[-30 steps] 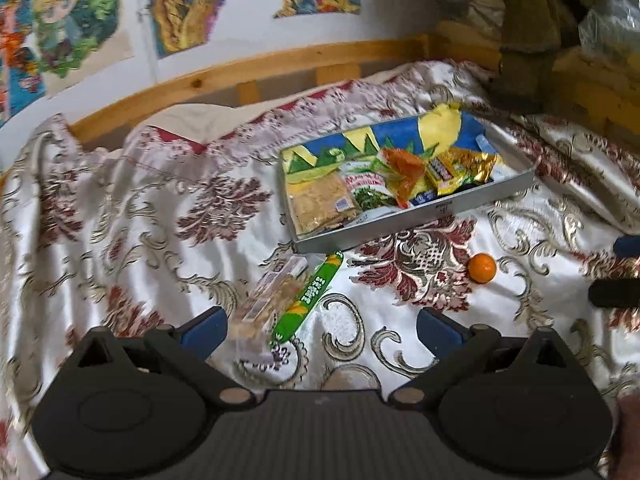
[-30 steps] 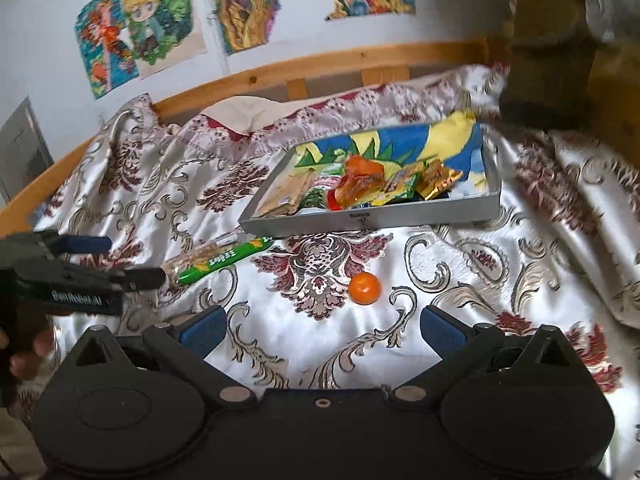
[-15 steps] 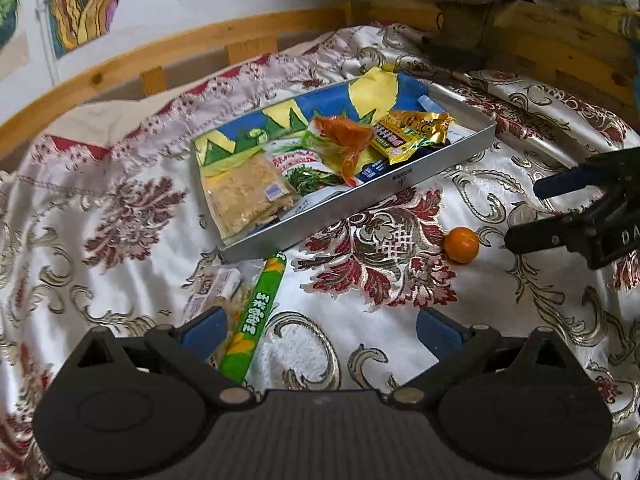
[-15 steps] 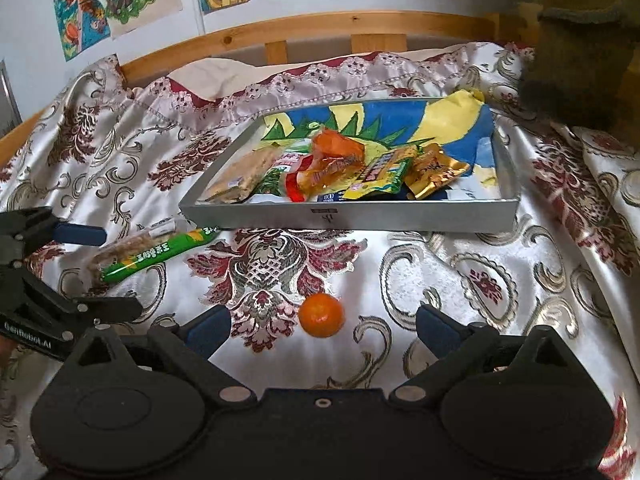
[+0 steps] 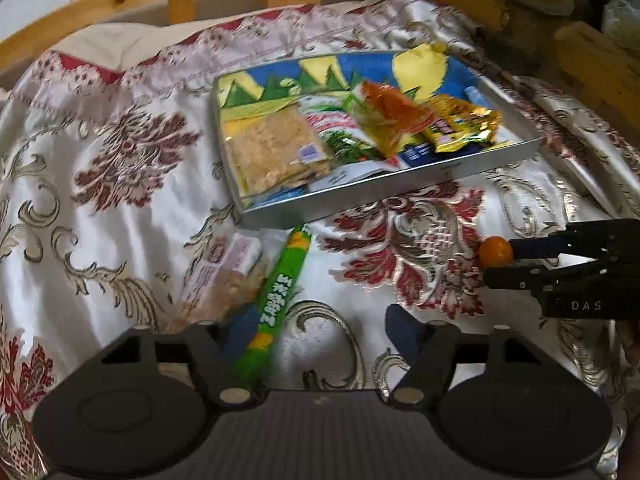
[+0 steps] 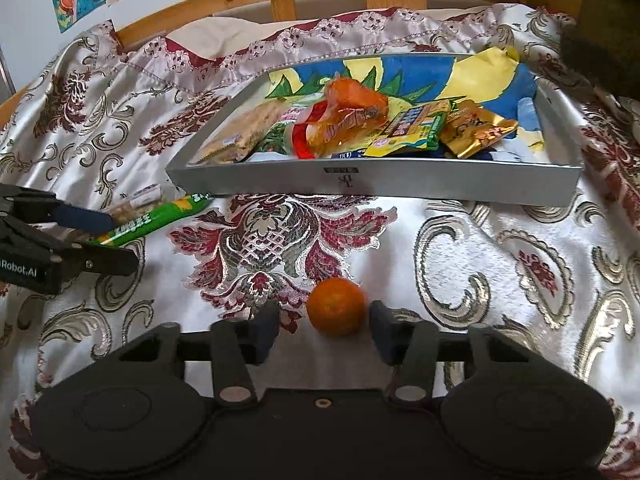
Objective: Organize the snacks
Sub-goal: 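Grasp the green stick packet with the left tool while the right tool grasps the orange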
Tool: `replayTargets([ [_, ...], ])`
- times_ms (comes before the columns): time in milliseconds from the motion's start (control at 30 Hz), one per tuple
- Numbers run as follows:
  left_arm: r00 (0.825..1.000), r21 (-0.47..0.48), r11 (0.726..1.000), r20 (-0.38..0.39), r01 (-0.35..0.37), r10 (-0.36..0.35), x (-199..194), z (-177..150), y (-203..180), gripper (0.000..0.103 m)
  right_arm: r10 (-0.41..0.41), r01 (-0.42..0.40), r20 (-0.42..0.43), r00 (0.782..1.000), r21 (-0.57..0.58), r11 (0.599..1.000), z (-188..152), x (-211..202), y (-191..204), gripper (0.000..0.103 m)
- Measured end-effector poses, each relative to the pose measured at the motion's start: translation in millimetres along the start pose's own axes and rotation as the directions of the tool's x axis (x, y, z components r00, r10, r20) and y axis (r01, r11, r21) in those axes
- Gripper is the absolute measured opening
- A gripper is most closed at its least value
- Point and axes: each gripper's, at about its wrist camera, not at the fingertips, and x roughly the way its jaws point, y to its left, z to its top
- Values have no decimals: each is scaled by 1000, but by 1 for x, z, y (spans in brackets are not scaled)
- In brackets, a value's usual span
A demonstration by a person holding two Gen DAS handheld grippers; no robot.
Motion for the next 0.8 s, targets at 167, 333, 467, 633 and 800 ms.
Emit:
replayTargets([
  [167, 994, 49, 993, -32, -104, 105, 11, 1, -4, 54, 6, -7, -3, 1000, -23, 1000, -1, 5, 5, 36],
  [333, 992, -66, 992, -69, -107, 102, 9, 4, 7, 34, 30, -30, -2, 1000, -86, 996, -5, 5, 19, 36],
  [467, 991, -162, 985, -122, -67, 48, 9, 1, 14, 26, 69, -69, -9, 998, -131, 989, -8, 2, 32, 35],
  [633, 993, -219, 973, -105, -78, 56, 13, 2, 26, 39, 137, -136, -6, 991, -198, 971, -13, -4, 52, 35],
  [800, 994, -280, 957, -96, -80, 55, 23, 3, 35, 43, 147, -148, -19, 989, -245, 958, -16, -2, 65, 35],
])
